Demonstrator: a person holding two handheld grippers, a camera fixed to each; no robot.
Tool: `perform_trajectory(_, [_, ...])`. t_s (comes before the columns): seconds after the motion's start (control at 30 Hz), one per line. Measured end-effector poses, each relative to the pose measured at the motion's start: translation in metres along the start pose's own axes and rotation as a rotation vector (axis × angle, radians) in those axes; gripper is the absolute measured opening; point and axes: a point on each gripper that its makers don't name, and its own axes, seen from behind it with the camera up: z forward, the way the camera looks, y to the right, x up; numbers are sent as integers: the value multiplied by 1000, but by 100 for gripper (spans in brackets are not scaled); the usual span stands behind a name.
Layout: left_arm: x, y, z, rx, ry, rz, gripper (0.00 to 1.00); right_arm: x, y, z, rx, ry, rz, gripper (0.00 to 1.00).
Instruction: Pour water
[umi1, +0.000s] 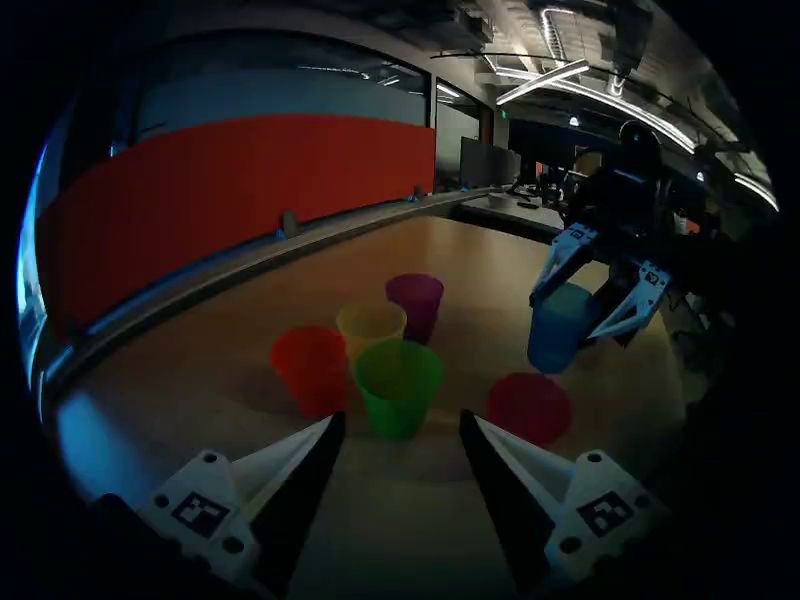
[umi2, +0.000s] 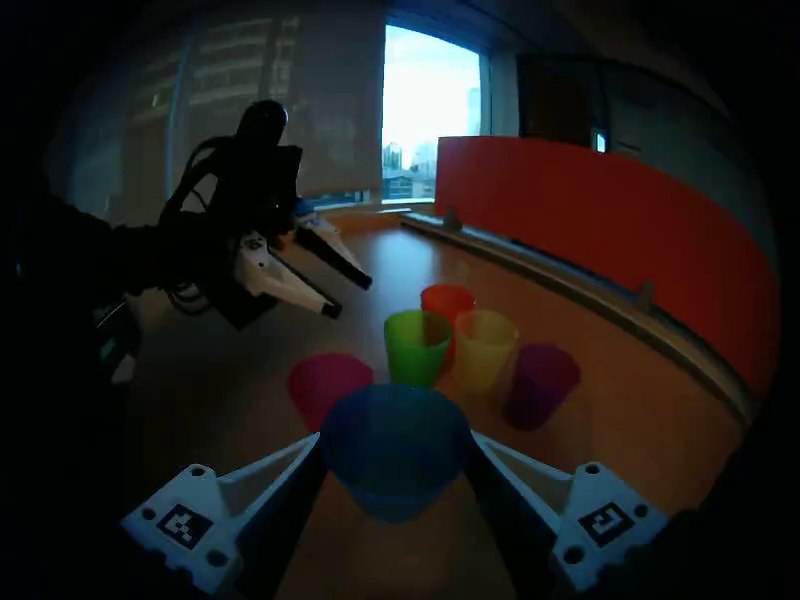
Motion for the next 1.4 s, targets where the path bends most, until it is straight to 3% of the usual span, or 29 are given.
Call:
perform_trajectory(0.6, [-10, -4, 30, -13, -74, 24, 84, 59, 25, -36, -68, 115, -13, 91])
perform_trajectory(1.4, [-9, -8, 76, -40, -150, 49, 84, 76, 36, -54, -99, 156, -27, 91])
